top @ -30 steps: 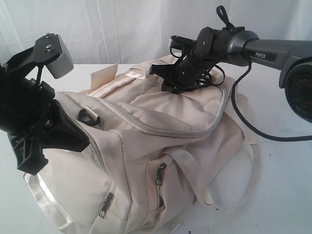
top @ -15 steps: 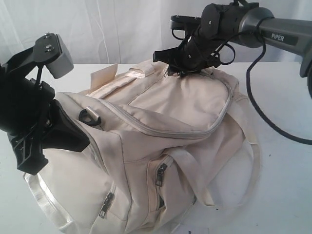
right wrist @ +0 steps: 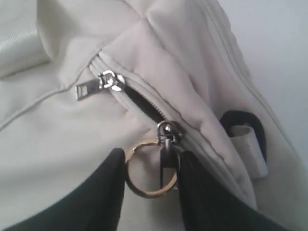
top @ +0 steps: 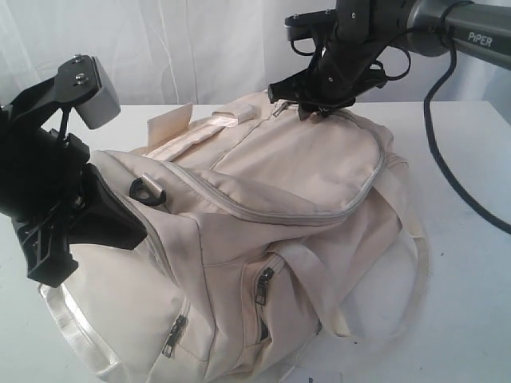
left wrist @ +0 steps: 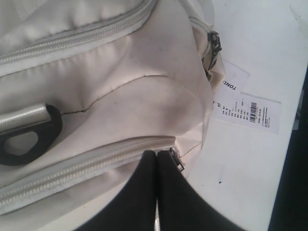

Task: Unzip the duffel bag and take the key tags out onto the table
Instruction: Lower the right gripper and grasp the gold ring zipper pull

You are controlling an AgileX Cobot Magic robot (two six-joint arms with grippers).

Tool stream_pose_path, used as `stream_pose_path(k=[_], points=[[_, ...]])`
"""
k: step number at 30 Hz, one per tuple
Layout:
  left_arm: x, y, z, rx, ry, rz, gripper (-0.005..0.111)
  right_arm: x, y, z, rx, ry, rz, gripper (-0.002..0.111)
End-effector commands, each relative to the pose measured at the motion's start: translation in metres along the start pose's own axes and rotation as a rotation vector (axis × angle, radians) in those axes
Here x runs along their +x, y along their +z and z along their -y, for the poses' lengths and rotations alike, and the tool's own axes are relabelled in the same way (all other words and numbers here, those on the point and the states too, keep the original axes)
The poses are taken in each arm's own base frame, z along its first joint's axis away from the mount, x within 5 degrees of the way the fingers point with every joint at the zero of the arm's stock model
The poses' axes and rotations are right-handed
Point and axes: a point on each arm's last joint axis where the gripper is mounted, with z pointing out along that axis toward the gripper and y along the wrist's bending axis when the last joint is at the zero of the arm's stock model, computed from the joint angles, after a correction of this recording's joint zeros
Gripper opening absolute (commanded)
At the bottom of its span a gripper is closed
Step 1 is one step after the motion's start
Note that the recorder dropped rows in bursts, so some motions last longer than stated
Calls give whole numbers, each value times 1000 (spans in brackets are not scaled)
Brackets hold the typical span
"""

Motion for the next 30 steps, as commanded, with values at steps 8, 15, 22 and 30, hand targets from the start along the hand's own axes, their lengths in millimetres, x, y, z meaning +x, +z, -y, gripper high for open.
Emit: stream_pose_path(k=[8,15,22,30], points=[[-2,-1,5,30,2,8,0,2,-26,19,160,-145,-72,0],[-2,-1,5,33,2,8,0,6,-35,23,197,-229,-132,0],[-2,-1,5,33,2,8,0,11,-37,28,233,-304,-210,0],[-3,-1,5,35,-1,12,0,6,-35,23,201,-188,-135,0]])
